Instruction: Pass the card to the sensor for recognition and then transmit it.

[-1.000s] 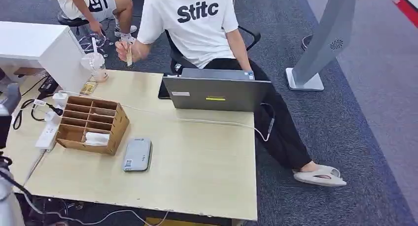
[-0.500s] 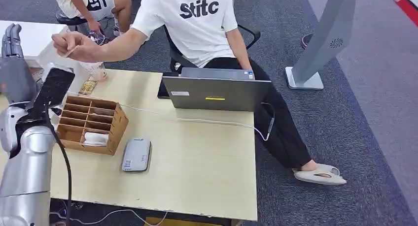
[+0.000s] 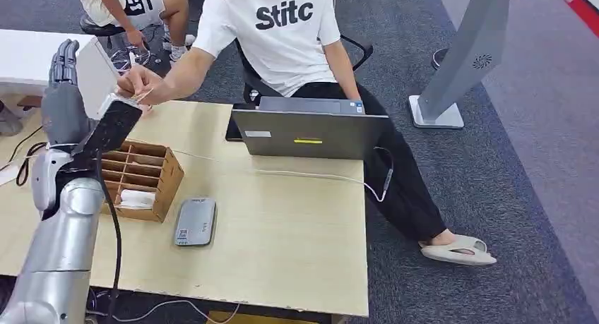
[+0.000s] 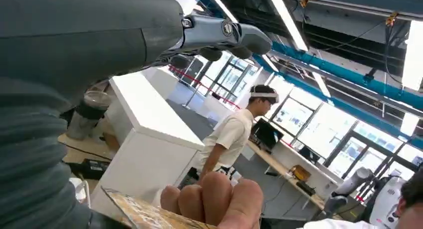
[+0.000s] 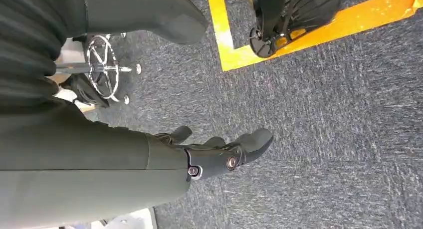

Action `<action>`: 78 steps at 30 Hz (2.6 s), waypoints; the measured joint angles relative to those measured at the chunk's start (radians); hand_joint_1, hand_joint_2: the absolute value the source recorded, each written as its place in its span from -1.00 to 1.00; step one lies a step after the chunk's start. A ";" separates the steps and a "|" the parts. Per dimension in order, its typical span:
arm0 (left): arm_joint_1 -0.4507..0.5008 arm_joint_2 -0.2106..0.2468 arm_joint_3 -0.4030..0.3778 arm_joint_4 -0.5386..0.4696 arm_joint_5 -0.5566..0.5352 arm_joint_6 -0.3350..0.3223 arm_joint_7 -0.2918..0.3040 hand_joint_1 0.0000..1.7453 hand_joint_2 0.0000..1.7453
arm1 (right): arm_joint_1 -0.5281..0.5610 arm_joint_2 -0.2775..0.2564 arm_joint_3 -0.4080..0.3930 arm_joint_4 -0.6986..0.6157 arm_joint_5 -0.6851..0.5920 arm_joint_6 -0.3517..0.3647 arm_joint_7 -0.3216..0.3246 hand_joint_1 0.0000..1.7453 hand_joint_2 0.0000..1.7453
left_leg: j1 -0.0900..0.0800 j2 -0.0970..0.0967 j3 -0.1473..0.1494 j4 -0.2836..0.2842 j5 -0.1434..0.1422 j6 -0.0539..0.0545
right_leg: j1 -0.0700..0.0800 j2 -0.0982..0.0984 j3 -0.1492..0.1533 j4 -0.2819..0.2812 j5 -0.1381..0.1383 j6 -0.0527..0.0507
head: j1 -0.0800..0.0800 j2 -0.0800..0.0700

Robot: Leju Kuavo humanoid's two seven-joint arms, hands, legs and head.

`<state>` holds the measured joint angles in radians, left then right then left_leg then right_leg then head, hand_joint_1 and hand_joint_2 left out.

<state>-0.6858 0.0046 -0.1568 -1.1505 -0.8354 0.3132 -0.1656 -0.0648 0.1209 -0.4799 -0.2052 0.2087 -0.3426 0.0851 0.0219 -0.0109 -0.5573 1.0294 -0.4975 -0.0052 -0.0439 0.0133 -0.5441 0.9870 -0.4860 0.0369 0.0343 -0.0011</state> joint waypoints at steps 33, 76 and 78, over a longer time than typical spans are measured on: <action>0.116 0.006 -0.297 -0.068 -0.119 -0.170 0.022 1.00 1.00 | 0.003 -0.010 0.018 0.003 0.044 -0.002 -0.007 -1.00 1.00 | 0.000 0.000 -0.001 0.000 0.000 0.000 | 0.000 -0.001 -0.001 0.000 0.000 0.000 | 0.000 0.000; 0.254 0.198 -0.526 0.148 -0.292 -0.217 0.146 1.00 1.00 | 0.011 -0.012 -0.005 0.003 0.119 -0.002 0.002 -1.00 1.00 | 0.000 -0.002 0.004 -0.001 0.001 0.000 | 0.000 -0.003 0.006 0.000 -0.001 0.001 | 0.001 0.000; 0.260 0.199 -0.518 0.150 -0.296 -0.210 0.148 1.00 1.00 | 0.011 -0.012 -0.005 0.003 0.124 -0.002 0.004 -1.00 1.00 | 0.000 -0.002 0.004 -0.001 0.001 0.000 | 0.000 -0.003 0.007 0.000 -0.001 0.001 | 0.001 0.000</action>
<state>-0.4254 0.2033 -0.6752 -1.0006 -1.1315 0.1034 -0.0179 -0.0534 0.1091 -0.4852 -0.2018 0.3330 -0.3445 0.0889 0.0218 -0.0128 -0.5530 1.0284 -0.4967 -0.0052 -0.0440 0.0102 -0.5376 0.9873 -0.4869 0.0378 0.0351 -0.0011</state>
